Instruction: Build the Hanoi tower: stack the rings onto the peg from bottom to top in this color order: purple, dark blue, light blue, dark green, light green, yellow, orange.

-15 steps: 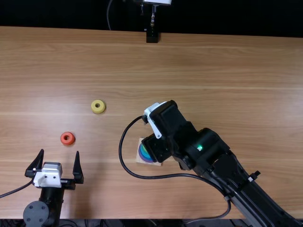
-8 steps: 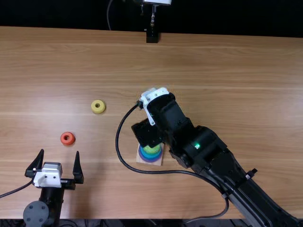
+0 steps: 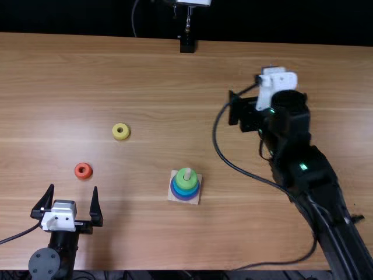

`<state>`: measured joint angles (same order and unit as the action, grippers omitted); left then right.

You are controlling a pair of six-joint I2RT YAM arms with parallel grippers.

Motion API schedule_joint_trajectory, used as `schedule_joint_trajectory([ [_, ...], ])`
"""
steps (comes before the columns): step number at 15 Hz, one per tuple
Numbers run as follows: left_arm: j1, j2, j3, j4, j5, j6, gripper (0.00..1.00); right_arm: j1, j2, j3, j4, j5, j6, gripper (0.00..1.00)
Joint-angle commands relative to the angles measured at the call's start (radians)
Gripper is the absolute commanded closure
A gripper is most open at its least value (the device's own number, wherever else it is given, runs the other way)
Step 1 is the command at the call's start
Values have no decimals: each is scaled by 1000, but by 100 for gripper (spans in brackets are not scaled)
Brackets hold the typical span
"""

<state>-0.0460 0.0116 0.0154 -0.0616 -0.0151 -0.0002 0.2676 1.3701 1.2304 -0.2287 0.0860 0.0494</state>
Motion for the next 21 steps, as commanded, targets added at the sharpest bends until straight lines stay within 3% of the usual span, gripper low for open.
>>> schedule_joint_trajectory([
  [1,-3,-12,-15,-14,2,9,0,-22,-152,-71,51,-5,-5,0],
  [6,-3,-12,-15,-14,2,9,0,-117,-548,-442,263,-7,-44,0],
  [8,-3,-12,-15,-14,2,9,0,-179,-691,-623,340,-9,-40,0],
  [11,-3,-12,-15,-14,2,9,0,-196,-884,-919,496,-9,-40,0],
  [16,-3,-12,-15,-14,2,9,0,-197,-1188,-1145,515,-7,-35,0],
  [21,-3,-12,-15,-14,2,9,0,-200,-1370,-1214,437,-7,-35,0],
])
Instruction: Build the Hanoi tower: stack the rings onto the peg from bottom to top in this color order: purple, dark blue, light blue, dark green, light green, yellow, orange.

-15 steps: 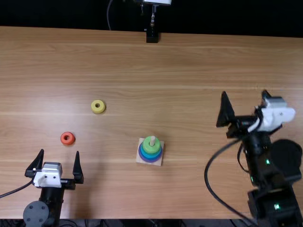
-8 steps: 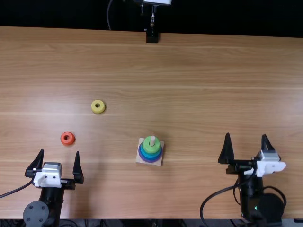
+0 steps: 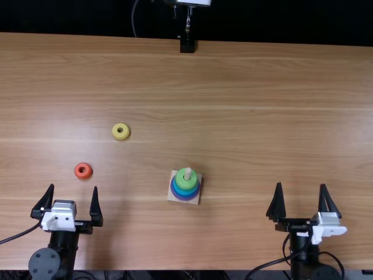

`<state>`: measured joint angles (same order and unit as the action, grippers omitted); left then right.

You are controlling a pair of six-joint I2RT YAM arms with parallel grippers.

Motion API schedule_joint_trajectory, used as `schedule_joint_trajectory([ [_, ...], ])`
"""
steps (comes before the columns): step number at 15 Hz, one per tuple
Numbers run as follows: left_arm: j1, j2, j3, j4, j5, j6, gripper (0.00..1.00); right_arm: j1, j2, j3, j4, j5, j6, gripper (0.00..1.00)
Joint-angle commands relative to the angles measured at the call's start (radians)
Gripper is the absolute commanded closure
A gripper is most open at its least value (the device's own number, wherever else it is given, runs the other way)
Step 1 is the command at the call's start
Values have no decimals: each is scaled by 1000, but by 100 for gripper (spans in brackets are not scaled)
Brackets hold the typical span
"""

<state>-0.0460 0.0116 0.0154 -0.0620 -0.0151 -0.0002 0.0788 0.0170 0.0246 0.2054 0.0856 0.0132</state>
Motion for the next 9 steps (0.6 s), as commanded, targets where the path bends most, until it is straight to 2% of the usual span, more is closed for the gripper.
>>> schedule_joint_trajectory([
  [1,-3,-12,-15,-13,2,9,0,-13,-17,-9,-43,-6,3,0],
  [4,-3,-12,-15,-13,2,9,0,-17,-17,-9,-190,-6,-2,0],
  [9,-3,-12,-15,-13,2,9,0,-42,-17,-9,-249,-8,-2,0],
])
